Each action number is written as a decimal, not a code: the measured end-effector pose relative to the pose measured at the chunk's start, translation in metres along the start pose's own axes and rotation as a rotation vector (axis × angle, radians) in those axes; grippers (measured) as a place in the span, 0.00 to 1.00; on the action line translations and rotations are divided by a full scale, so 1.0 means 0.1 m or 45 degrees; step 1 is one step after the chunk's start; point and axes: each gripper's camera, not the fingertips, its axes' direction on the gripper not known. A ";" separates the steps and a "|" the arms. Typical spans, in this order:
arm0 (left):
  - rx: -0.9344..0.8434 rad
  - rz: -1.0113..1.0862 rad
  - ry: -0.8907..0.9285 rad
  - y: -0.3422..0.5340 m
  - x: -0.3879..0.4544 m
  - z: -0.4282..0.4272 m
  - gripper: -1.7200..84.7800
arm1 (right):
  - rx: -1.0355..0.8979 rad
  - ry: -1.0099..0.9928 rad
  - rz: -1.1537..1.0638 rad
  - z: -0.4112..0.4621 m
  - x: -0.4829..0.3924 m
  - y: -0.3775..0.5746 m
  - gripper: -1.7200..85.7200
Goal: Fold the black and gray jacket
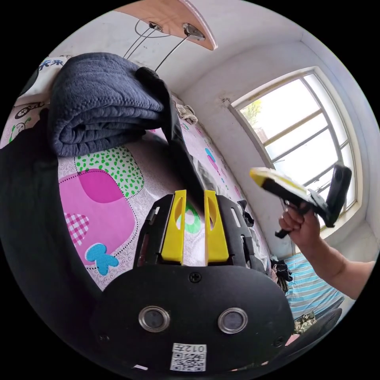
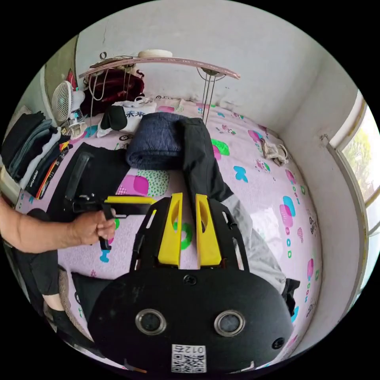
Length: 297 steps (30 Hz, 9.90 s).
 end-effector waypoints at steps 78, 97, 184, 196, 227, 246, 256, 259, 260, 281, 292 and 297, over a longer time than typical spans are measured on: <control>-0.408 2.002 -0.982 2.16 6.59 2.96 0.06 | 0.509 0.023 1.748 -5.83 6.67 -0.64 0.02; -0.645 1.107 -0.859 0.74 5.11 2.12 0.13 | 0.347 -0.033 2.080 -6.08 6.93 -0.48 0.08; -0.667 0.727 -0.276 -0.31 1.93 0.91 0.03 | -0.154 -0.599 0.714 -2.45 4.16 1.21 0.02; -0.588 0.336 -0.138 -0.03 0.89 -0.21 0.03 | -0.405 -0.674 0.172 -3.10 0.50 1.58 0.07; -0.772 0.467 0.089 0.23 0.87 0.07 0.03 | -0.125 -0.870 1.083 -4.26 2.44 2.89 0.01; -0.792 0.870 0.156 0.73 2.04 -0.29 0.09 | -0.237 -0.544 0.395 -4.58 1.45 1.52 0.01; -0.885 1.392 -0.258 1.46 3.10 -0.21 0.16 | -0.222 -0.666 0.485 -4.38 1.28 1.07 0.01; -0.836 1.555 -0.538 1.72 3.39 -0.21 0.15 | -0.243 -0.681 0.480 -4.25 1.09 0.87 0.01; -0.827 1.622 -0.646 1.84 3.48 -0.20 0.15 | -0.253 -0.692 0.477 -4.18 1.00 0.79 0.01; -1.053 1.240 -0.452 0.93 3.97 -0.31 0.04 | -0.314 -0.856 0.439 -3.61 -0.19 -1.01 0.01; -1.369 1.432 -0.563 1.35 3.86 0.40 0.02 | -0.506 -0.674 0.493 -3.59 -0.13 -2.02 0.01; -1.339 1.371 -0.508 1.14 3.81 0.37 0.03 | -0.565 -0.656 0.491 -3.59 -0.22 -2.75 0.01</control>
